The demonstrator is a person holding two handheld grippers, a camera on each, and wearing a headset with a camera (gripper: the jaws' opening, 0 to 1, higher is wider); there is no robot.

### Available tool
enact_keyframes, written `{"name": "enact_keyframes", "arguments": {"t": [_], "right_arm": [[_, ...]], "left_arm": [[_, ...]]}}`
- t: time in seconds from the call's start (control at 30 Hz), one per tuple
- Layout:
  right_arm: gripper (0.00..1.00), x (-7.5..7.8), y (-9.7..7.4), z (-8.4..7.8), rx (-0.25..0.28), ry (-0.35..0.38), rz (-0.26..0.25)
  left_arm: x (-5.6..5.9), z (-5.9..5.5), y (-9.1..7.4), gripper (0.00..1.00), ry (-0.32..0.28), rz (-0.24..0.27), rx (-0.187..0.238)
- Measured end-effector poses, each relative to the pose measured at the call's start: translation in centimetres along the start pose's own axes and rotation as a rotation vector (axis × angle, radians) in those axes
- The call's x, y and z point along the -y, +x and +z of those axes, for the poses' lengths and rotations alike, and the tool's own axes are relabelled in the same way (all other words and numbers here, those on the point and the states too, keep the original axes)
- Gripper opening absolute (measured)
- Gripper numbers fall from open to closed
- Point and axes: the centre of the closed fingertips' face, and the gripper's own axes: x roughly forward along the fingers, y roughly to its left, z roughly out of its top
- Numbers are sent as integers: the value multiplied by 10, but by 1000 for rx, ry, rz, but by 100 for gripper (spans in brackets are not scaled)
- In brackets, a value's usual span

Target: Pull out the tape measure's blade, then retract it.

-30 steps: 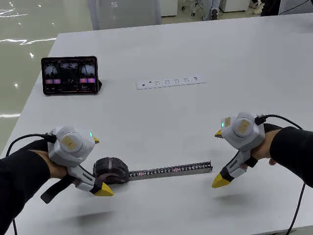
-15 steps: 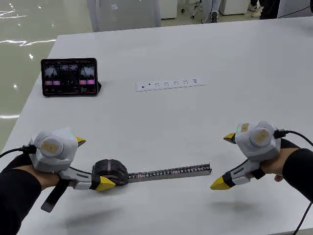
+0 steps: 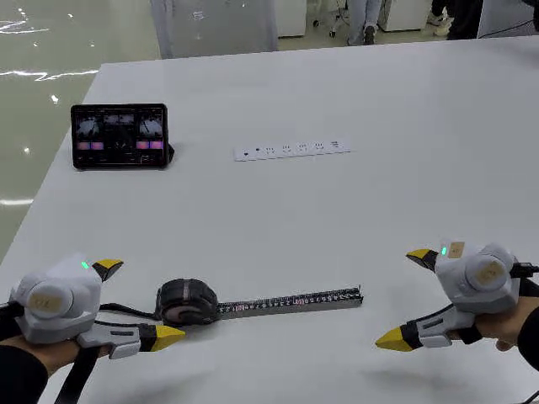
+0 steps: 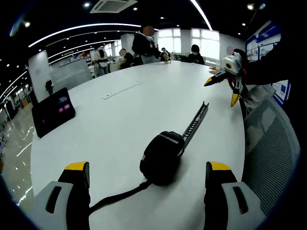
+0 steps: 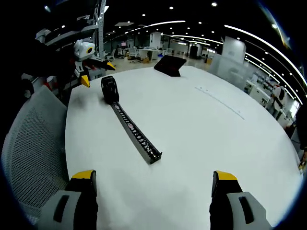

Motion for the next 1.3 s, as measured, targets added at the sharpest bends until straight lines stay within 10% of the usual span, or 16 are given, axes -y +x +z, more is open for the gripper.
{"name": "enact_keyframes", "arguments": {"t": [0.43,1.3], "right_arm": [[99,-8,-26,-13,62,74,-63],[99,-16,-48,-28,78,108,-99]], "left_arm": [[12,-30,-18,99,-34,19,-12],[15,-49,-50,99,-56,59,-3]]}}
